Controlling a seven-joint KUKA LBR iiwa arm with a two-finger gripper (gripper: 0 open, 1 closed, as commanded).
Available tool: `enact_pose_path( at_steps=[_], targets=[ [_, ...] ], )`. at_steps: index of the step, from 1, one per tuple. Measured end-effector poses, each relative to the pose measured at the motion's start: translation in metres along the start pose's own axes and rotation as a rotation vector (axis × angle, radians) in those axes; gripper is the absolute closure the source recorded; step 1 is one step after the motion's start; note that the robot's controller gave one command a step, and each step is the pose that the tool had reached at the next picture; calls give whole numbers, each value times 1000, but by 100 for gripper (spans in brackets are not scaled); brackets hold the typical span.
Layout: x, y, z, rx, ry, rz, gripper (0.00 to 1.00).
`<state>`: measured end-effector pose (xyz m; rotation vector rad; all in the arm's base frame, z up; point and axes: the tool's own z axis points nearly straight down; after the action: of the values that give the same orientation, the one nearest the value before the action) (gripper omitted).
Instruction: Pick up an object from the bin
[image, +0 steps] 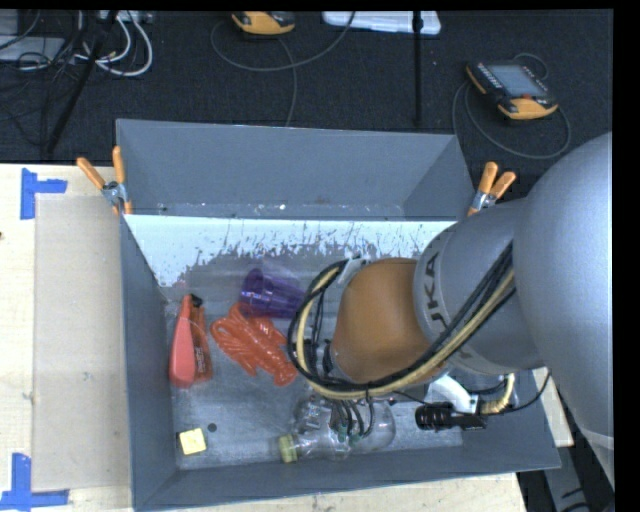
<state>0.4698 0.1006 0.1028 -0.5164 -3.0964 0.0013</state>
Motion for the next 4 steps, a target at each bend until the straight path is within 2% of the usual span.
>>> enact_pose_path(
  at_steps=[1, 2, 3, 4],
  targets=[
    [-10, 11, -30, 4, 5, 106, 100],
    [1, 32, -51, -1, -1, 250, 100],
    [-6, 42, -49, 1, -1, 198, 100],
    [-6, 40, -56, -1, -1, 255, 100]
  ],
)
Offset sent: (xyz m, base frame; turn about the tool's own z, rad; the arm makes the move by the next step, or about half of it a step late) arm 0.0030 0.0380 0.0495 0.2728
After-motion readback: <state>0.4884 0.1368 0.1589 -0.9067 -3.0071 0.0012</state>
